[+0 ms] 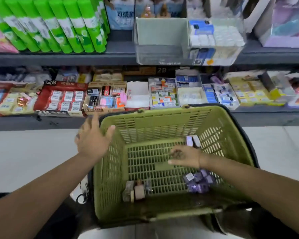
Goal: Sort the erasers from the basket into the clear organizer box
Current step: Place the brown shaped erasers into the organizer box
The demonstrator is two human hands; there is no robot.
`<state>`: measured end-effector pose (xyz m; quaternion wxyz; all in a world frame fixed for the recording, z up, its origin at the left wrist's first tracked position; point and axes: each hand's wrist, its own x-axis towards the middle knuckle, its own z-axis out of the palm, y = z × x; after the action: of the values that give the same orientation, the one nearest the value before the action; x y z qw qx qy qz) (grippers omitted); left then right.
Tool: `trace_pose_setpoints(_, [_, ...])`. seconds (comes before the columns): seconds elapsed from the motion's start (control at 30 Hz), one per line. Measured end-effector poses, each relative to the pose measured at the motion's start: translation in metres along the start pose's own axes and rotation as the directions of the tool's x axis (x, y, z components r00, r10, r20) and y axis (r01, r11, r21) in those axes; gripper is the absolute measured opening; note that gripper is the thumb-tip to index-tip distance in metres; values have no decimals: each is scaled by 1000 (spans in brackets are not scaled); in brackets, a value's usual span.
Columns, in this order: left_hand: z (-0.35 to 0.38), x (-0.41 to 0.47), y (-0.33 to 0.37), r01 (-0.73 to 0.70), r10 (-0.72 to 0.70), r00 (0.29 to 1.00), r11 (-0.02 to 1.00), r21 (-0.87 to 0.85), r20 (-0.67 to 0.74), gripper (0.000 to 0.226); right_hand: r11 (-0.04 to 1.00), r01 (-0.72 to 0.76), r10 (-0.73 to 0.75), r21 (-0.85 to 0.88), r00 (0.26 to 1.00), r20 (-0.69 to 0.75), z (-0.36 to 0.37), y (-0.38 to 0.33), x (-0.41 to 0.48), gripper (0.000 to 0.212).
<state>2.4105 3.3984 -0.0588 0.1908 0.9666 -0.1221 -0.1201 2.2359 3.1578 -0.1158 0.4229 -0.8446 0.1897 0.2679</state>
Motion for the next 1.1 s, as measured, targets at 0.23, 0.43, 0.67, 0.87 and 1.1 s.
trace_pose_setpoints(0.23, [28, -28, -35, -32, 33, 999, 973, -227, 0, 72, 999, 12, 1, -33, 923, 384, 99, -19, 27, 89])
trace_pose_setpoints(0.43, [36, -33, -38, -45, 36, 998, 976, -213, -49, 70, 974, 30, 70, -225, 903, 423, 157, -35, 67, 104])
trace_pose_setpoints(0.67, [41, -30, -47, -45, 30, 997, 972, -232, -69, 69, 969, -29, 135, -243, 892, 432, 173, -31, 96, 103])
trace_pose_setpoints(0.87, [42, -28, -51, -60, 40, 995, 974, -218, -94, 69, 972, 46, 83, -229, 848, 524, 166, -22, 99, 83])
trace_pose_setpoints(1.1, [45, -29, -53, -54, 35, 995, 977, -208, -93, 69, 977, -14, 128, -214, 839, 528, 138, -11, 78, 61])
